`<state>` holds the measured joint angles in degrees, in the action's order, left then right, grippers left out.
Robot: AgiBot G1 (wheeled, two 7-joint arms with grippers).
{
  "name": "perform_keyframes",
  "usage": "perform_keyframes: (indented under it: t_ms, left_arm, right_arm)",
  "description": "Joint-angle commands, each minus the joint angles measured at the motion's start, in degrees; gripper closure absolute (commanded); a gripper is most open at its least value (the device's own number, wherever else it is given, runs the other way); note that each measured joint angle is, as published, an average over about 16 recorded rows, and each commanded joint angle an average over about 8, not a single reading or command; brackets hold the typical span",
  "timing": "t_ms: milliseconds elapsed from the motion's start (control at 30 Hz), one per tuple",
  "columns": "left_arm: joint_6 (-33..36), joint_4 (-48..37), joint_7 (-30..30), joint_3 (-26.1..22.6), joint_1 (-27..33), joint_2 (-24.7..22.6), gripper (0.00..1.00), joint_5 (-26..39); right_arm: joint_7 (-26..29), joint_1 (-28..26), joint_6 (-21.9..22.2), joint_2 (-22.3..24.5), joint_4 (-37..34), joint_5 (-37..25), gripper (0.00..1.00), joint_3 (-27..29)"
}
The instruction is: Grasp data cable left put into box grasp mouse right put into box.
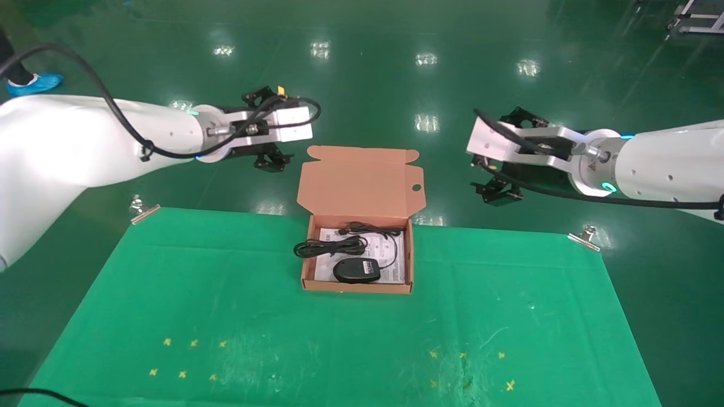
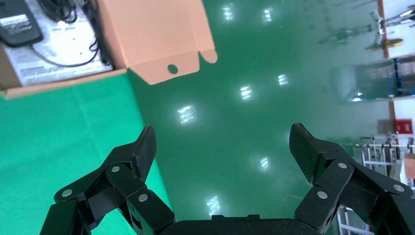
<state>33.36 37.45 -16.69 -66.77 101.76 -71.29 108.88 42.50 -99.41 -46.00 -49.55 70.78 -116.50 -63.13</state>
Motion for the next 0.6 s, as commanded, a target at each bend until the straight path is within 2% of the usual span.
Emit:
perform_keyframes:
  t_ms: [33, 600]
  left_arm:
    - [0.58, 0.10, -0.11, 0.70, -0.17, 0.53, 0.00, -0.72]
    - [16.03, 10.86, 1.70, 15.64, -12.12, 11.20, 0.00, -20.52]
  right_arm:
    - [-0.45, 0.26, -0.76, 0.03, 0.11, 0.55, 0.00, 0.31]
    - [-9.74, 11.41, -12.32, 4.34, 0.91, 22.54, 0.00, 14.20]
